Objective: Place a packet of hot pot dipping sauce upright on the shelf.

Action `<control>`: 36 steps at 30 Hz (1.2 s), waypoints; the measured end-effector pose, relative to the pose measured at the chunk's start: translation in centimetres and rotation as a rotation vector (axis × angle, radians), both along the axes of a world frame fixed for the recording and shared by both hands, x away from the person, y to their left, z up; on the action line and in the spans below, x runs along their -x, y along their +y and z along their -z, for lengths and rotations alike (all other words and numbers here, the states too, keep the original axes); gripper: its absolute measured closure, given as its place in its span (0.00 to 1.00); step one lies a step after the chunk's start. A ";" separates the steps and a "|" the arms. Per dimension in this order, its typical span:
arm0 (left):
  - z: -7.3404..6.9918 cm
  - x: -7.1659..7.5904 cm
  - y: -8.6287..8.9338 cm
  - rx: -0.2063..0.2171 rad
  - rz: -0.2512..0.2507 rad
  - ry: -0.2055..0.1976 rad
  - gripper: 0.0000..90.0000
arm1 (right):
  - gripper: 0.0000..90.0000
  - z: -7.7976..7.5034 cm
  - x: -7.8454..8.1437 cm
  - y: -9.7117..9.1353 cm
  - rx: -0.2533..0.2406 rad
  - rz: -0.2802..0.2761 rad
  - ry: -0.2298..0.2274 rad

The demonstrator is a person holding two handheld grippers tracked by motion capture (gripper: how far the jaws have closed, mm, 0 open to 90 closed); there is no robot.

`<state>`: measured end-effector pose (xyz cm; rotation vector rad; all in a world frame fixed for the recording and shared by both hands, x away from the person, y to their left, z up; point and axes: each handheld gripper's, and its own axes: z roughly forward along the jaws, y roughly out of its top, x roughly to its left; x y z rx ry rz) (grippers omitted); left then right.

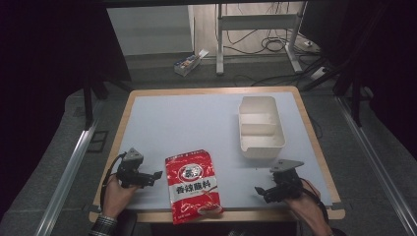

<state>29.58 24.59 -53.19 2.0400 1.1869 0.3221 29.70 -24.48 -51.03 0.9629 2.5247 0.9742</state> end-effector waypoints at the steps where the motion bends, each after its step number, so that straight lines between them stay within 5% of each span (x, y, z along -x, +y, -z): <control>1: 0.0 0.0 0.0 0.000 0.000 0.000 0.02 | 0.03 0.0 0.0 0.0 0.000 0.000 0.000; 3: -0.1 0.0 -0.5 0.012 0.006 0.010 0.02 | 0.03 -0.4 -0.5 -0.1 -0.041 0.020 -0.022; 9: -0.2 0.2 -1.2 -0.010 0.023 0.014 0.08 | 0.03 0.2 -0.2 0.8 0.033 -0.027 -0.033; 18: -0.3 0.4 -1.2 -0.010 0.024 0.024 0.24 | 0.04 0.3 -0.3 0.7 0.043 -0.026 -0.015; 27: -0.5 0.7 -1.1 0.081 0.036 0.069 0.56 | 0.05 0.5 -0.2 0.9 0.062 -0.039 -0.012; 36: -0.3 0.9 -1.9 0.095 0.081 0.112 0.92 | 0.05 0.5 -0.1 1.0 0.078 -0.055 -0.015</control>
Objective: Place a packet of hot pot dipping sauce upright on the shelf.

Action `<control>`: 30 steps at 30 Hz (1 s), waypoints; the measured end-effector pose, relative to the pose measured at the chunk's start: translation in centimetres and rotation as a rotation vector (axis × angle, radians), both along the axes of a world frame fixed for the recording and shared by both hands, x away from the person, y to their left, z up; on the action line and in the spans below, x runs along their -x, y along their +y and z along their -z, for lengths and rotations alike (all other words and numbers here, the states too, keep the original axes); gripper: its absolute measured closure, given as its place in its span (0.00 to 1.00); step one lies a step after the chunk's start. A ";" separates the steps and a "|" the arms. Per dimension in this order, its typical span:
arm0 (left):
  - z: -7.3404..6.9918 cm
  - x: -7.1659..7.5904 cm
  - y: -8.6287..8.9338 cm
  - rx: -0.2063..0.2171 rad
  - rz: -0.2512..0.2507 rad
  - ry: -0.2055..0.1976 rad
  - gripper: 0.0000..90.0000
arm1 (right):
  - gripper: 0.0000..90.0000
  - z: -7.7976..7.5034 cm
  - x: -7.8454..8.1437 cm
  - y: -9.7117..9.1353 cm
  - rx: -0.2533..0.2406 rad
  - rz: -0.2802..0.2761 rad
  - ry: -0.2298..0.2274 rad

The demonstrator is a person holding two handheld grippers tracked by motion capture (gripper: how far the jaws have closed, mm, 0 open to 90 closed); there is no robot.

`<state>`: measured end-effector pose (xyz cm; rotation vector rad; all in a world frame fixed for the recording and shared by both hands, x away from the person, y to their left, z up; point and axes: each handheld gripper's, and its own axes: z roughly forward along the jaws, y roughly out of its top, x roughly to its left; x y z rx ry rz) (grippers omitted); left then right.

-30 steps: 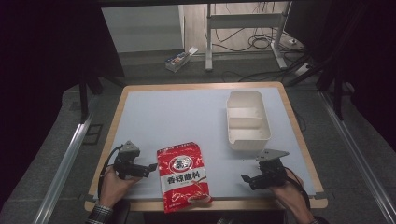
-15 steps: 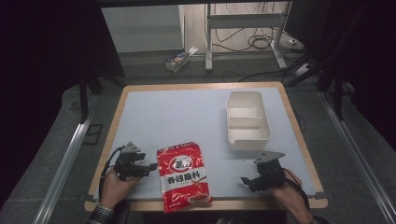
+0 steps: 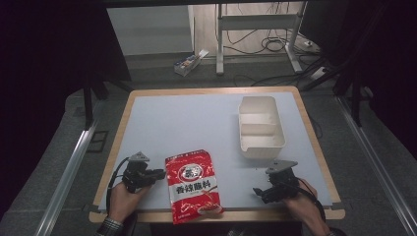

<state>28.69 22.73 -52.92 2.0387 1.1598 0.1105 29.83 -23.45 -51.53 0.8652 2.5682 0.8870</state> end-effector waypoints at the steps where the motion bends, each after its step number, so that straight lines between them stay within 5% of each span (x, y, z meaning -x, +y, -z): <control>1: 0.0 0.2 -0.5 -0.011 0.024 0.005 0.96 | 0.06 0.0 0.0 0.0 0.001 -0.002 -0.001; 7: 0.2 1.1 -1.6 -0.081 0.050 0.020 1.00 | 0.06 0.0 0.0 0.0 0.005 -0.009 -0.002; 17: 0.0 3.4 -2.3 -0.086 0.025 0.025 1.00 | 0.06 0.0 0.1 0.1 0.015 -0.013 -0.003; 20: -0.1 4.0 -2.4 -0.126 -0.016 0.035 1.00 | 0.06 0.0 0.1 0.2 0.016 -0.012 -0.004; 24: 0.1 3.9 -2.9 -0.170 -0.009 0.056 1.00 | 0.06 0.0 0.1 0.2 0.018 -0.015 -0.003; 30: 0.2 3.6 -3.3 -0.131 -0.055 0.091 1.00 | 0.06 0.1 0.1 0.3 0.025 -0.014 0.000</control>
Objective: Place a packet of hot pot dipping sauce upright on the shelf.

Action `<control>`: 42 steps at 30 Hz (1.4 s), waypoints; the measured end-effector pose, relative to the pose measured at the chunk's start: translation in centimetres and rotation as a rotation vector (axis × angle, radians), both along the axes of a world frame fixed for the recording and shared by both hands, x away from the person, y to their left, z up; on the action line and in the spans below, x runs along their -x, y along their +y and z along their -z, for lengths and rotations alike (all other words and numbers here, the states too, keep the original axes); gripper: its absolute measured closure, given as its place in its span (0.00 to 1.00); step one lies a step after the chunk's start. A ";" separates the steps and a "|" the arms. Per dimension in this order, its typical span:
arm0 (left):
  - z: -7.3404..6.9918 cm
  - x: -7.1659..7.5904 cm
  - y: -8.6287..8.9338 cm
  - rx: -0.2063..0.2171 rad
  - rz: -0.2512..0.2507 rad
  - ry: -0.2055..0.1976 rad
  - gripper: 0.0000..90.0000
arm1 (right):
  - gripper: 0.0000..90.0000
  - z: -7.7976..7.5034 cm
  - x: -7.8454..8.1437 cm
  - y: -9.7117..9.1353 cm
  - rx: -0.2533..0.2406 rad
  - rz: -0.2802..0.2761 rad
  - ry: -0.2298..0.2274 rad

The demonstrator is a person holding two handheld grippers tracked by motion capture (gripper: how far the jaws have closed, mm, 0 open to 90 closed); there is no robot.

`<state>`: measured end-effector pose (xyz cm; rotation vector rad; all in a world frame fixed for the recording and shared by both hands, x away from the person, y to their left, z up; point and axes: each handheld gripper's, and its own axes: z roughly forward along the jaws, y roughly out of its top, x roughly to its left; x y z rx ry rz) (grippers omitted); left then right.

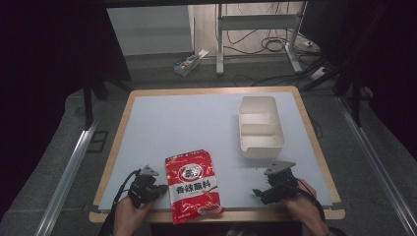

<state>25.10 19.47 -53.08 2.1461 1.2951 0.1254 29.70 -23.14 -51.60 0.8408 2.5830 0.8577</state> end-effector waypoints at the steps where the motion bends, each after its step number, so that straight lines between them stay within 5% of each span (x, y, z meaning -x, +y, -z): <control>1: 0.0 -0.1 -0.1 0.001 -0.005 0.000 1.00 | 0.06 0.0 0.0 0.0 0.002 -0.001 0.000; 13: 0.4 -1.0 -0.3 0.095 -0.058 0.019 1.00 | 0.06 0.3 0.0 0.4 0.026 -0.020 0.013; 21: 0.4 -2.5 -0.4 0.051 -0.102 -0.026 1.00 | 0.06 0.3 0.0 0.4 0.030 -0.020 0.016; 24: 0.7 -2.7 -0.6 0.140 -0.069 0.012 1.00 | 0.06 0.4 0.0 0.4 0.028 -0.018 0.024; 30: 0.3 -2.2 -2.7 0.103 -0.002 -0.001 1.00 | 0.06 0.3 0.1 0.5 0.037 -0.022 0.013; 37: 0.0 0.1 -0.7 0.031 -0.036 0.009 1.00 | 0.06 0.3 0.0 0.4 0.034 -0.018 0.020; 42: -0.2 0.9 -1.3 -0.026 -0.036 0.008 1.00 | 0.06 0.4 0.1 0.5 0.047 -0.017 0.017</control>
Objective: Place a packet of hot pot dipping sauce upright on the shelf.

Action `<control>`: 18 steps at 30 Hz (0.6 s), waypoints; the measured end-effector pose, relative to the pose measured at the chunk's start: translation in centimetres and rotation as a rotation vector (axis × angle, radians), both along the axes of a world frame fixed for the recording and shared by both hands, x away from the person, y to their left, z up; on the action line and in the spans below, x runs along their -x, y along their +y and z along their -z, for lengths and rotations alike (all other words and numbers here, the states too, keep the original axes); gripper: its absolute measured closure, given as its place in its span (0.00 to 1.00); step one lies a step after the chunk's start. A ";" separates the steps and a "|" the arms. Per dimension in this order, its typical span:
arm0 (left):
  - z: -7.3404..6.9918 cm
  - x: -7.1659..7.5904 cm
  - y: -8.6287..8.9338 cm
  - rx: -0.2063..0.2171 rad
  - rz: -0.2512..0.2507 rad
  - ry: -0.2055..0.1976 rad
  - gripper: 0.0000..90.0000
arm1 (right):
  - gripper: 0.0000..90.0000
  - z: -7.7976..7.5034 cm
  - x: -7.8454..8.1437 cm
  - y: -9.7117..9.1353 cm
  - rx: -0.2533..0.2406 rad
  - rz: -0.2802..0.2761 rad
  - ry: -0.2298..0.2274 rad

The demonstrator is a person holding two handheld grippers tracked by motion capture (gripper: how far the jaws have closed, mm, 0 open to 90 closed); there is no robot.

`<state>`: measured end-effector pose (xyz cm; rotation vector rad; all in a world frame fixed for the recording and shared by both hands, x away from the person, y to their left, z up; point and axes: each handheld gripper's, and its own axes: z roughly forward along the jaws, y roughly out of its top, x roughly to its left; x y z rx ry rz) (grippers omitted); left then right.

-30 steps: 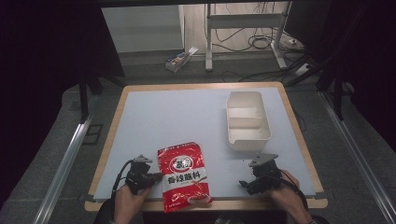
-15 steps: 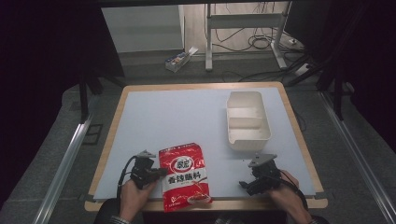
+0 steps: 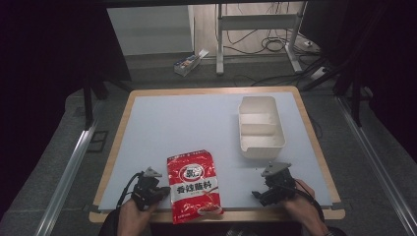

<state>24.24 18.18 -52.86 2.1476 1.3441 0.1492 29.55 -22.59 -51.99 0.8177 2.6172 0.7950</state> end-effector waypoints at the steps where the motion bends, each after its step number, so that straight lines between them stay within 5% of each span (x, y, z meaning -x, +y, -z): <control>1: 0.0 -0.1 0.0 0.009 -0.004 0.003 1.00 | 0.06 0.0 0.0 0.0 -0.001 0.000 0.001; 8: 0.2 -0.4 -0.6 0.004 -0.002 -0.006 1.00 | 0.06 0.0 0.0 0.1 -0.002 -0.006 0.001; 11: 0.3 -0.7 -0.8 0.026 0.003 -0.013 1.00 | 0.06 -0.1 0.1 0.4 -0.011 -0.015 0.002; 12: 0.4 -0.9 -1.0 0.067 0.022 -0.013 1.00 | 0.06 -0.1 0.1 0.4 -0.008 -0.018 0.000; 15: 0.0 -1.5 -2.4 -0.008 0.049 -0.041 1.00 | 0.06 0.0 0.0 0.5 -0.007 -0.016 0.004; 18: 0.0 -1.8 -3.1 -0.011 0.066 -0.057 1.00 | 0.06 -0.1 0.0 0.3 -0.010 -0.016 -0.003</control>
